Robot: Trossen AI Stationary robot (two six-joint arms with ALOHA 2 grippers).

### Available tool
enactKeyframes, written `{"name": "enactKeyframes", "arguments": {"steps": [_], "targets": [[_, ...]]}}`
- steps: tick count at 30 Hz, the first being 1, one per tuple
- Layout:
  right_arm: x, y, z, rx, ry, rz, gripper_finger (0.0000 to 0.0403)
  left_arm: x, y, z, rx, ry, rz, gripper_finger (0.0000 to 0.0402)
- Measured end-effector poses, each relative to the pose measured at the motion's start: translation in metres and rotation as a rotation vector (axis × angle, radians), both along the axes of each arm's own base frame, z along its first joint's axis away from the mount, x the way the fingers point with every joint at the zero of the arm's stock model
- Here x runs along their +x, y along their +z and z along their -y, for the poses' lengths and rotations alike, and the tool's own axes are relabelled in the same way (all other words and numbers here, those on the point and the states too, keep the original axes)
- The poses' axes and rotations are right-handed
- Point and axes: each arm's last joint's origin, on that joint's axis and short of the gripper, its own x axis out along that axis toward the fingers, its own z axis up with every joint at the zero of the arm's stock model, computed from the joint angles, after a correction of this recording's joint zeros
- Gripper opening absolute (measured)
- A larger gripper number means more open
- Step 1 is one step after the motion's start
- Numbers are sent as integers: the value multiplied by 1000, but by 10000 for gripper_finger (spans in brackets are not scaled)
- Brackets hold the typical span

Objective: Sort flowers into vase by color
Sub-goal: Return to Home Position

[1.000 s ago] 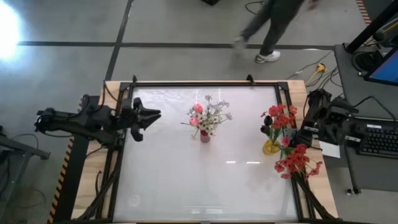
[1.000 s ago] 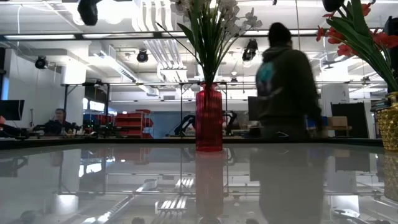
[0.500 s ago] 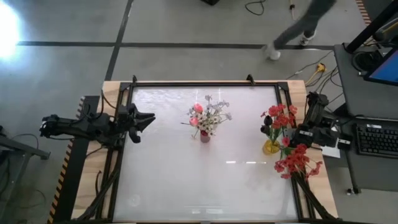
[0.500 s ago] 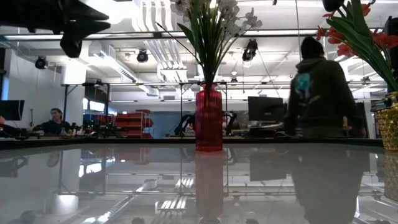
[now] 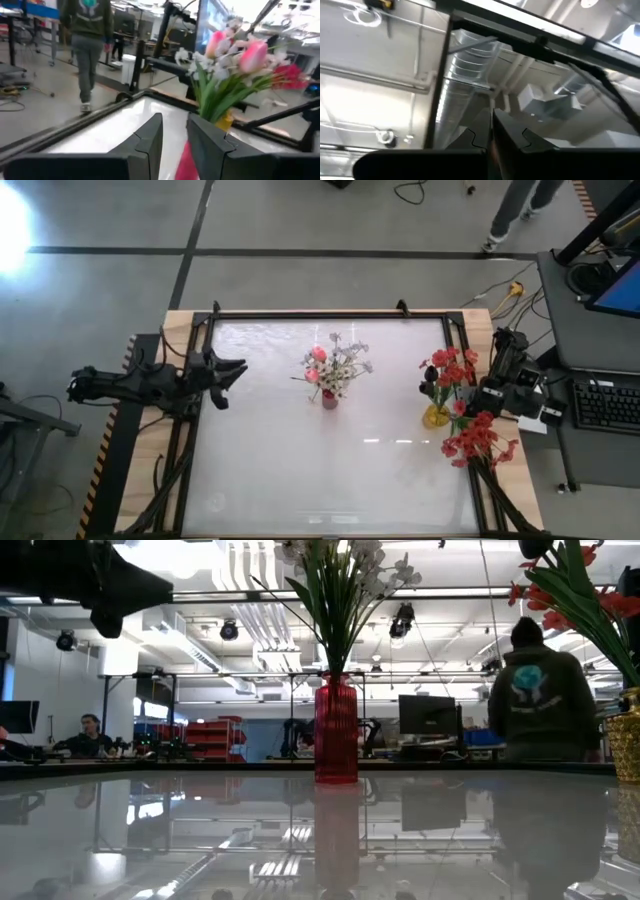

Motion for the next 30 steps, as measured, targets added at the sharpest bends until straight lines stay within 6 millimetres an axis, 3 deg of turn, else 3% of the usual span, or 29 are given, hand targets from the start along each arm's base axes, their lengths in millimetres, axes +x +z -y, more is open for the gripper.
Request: {"name": "enactKeyframes", "arguments": {"steps": [8,12,20,24,30], "targets": [[1,-1,-1,-25,-51,6,13,5,-15,2,-21,-35,-138,79],[2,-1,-2,-31,-41,-3,13,1,-21,-1,-15,51,-187,79],[3,-3,-5,-65,-70,-4,13,-7,-29,0,69,-42,-10,80],[4,-4,-6,-91,-86,-8,13,-6,-51,1,91,-67,109,80],[4,-4,-6,-94,-84,-11,13,-2,-62,3,68,-117,34,80]]}}
